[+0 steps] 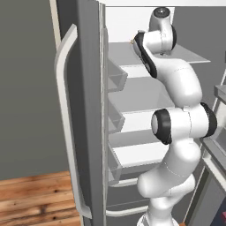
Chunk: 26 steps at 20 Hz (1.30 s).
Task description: Place the tupperware containing the steak and garlic meal in the microwave. Close the microwave door and press the start button to reheat the meal.
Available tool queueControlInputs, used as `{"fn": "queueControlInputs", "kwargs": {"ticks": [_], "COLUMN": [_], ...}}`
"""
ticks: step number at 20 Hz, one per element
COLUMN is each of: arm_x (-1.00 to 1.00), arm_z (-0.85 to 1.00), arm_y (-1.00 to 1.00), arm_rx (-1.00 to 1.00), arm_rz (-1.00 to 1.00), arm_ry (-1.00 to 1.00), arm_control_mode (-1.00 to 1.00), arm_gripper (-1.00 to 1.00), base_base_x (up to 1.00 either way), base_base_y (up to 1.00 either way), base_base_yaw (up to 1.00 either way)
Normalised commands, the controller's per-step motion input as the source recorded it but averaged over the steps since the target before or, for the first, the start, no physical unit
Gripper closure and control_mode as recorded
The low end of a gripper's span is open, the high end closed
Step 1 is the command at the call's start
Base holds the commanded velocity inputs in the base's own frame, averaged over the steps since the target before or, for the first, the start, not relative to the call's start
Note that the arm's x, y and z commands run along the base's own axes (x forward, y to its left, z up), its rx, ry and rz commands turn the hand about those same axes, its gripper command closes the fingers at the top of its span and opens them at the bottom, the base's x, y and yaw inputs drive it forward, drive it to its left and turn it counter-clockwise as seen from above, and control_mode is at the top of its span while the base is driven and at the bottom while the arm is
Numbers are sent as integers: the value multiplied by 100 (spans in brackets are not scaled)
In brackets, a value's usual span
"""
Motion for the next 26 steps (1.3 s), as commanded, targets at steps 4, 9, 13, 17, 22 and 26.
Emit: {"fn": "queueControlInputs", "kwargs": {"ticks": [4, 9, 13, 17, 22, 26], "arm_x": [7, 0, 0, 0, 0, 0], "arm_z": [-67, -61, -48, -20, -12, -31], "arm_y": [0, 0, 0, 0, 0, 0], "arm_rx": [0, 0, 0, 0, 0, 0], "arm_rz": [-10, -7, -6, -8, -10, -10], "arm_ry": [23, 12, 12, 8, 0, -3], "arm_control_mode": [-100, -100, -100, -100, -100, -100], "arm_gripper": [-100, -100, -100, -100, -100, 100], "base_base_x": [0, 0, 0, 0, 0, 0], "base_base_y": [0, 0, 0, 0, 0, 0], "base_base_yaw": [0, 0, 0, 0, 0, 0]}}
